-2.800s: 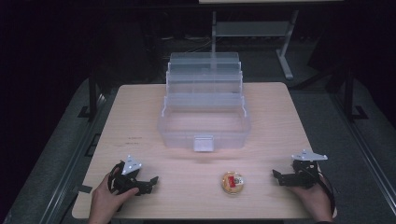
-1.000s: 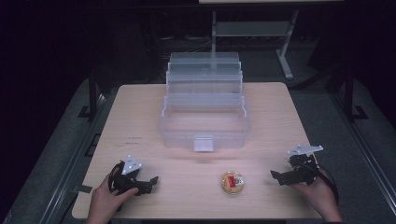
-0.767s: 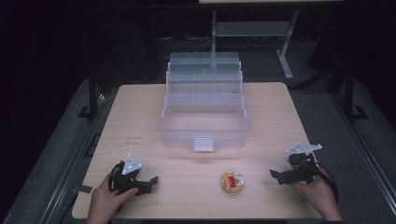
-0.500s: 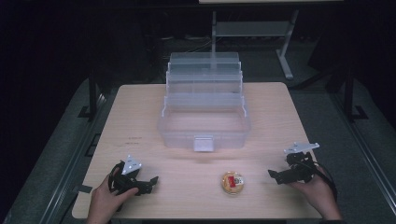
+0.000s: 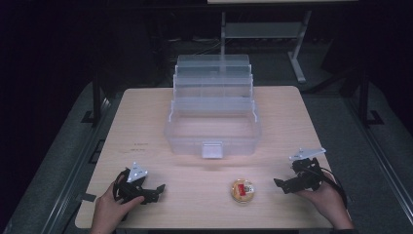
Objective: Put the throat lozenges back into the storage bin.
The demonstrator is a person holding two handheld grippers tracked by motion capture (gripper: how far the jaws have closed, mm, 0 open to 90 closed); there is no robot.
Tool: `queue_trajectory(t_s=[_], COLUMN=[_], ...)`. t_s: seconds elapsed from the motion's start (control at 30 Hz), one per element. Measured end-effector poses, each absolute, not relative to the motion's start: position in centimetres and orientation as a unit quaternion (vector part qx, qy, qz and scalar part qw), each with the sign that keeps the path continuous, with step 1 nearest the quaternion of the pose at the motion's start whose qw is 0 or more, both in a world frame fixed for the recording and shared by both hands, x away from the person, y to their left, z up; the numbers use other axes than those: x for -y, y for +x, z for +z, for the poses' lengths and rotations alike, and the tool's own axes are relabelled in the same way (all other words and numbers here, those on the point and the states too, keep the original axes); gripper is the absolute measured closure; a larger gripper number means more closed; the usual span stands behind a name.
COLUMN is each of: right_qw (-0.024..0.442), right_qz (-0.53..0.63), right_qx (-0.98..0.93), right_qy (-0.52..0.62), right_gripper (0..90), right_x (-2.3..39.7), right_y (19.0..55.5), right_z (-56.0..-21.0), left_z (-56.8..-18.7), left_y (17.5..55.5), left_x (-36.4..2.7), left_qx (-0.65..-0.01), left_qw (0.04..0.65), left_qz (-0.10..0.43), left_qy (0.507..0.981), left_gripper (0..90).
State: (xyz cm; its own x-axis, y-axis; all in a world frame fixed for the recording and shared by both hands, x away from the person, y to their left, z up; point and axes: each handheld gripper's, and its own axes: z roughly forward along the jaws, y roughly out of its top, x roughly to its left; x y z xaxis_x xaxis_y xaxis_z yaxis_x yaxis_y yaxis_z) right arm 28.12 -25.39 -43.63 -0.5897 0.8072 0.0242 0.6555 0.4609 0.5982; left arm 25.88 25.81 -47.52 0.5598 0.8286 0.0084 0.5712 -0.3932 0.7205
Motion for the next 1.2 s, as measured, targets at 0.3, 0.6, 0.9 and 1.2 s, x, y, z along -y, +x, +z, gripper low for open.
queue_trajectory(t_s=[0.3,0.6,0.9,1.2], right_qw=[0.126,0.118,0.112,0.103], right_qz=[0.287,0.285,0.284,0.282], right_qx=[-0.851,-0.858,-0.865,-0.872], right_qy=[0.422,0.41,0.399,0.387], right_gripper=[0.0,0.0,0.0,0.0], right_x=[24.3,23.4,22.5,21.6], right_y=[28.1,28.2,28.3,28.4], right_z=[-43.3,-43.1,-42.8,-42.8], left_z=[-47.5,-47.5,-47.5,-47.5], left_y=[25.9,25.9,25.9,25.9], left_x=[-25.8,-25.8,-25.8,-25.8], left_qx=[-0.43,-0.43,-0.43,-0.431], left_qw=[0.344,0.344,0.344,0.344], left_qz=[0.187,0.187,0.187,0.187], left_qy=[0.813,0.813,0.813,0.813], left_gripper=[10.6,10.6,10.6,10.6])
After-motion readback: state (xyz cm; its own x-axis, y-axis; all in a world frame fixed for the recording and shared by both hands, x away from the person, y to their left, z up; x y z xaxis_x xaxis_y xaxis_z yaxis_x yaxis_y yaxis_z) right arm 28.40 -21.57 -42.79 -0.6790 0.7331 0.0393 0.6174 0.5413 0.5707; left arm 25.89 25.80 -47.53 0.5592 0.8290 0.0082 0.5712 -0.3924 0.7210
